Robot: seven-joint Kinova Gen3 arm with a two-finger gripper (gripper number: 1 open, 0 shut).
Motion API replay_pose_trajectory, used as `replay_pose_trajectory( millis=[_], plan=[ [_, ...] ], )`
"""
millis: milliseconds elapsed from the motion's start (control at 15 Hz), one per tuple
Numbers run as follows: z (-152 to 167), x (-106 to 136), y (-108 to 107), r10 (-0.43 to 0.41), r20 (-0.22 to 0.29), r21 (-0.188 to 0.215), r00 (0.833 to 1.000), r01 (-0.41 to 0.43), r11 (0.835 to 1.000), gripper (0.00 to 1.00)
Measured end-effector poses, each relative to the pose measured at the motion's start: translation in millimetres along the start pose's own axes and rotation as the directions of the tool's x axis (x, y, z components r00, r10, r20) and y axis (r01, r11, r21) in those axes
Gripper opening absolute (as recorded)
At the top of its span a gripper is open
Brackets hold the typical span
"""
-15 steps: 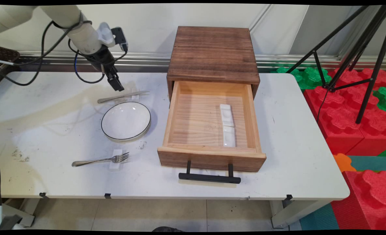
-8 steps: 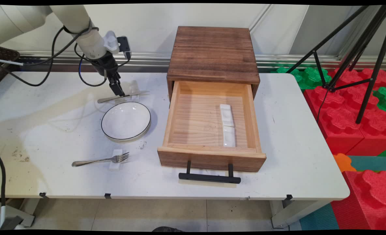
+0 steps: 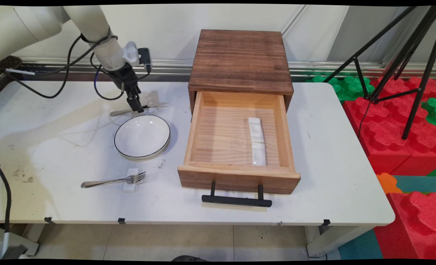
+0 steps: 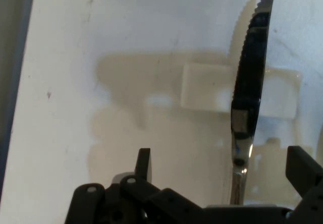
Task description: Pick up the knife from the left of the white plate, then place the picked object into the drawer
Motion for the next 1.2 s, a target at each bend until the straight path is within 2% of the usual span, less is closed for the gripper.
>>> replay_pose_trajectory(
  millis=[533, 600, 1000, 1200],
  plan=[
    [11, 0, -4, 0.023, 0.005, -0.024, 1.000, -0.023, 0.999, 1.00],
    [12, -1, -4, 0.025, 0.007, -0.026, 1.000, -0.025, 0.999, 0.00],
    [15, -3, -2, 0.033, 0.004, -0.047, 0.999, -0.033, 0.998, 0.00],
    [12, -3, 0, 0.005, -0.007, -0.043, 1.000, -0.005, 0.999, 0.00]
  ],
)
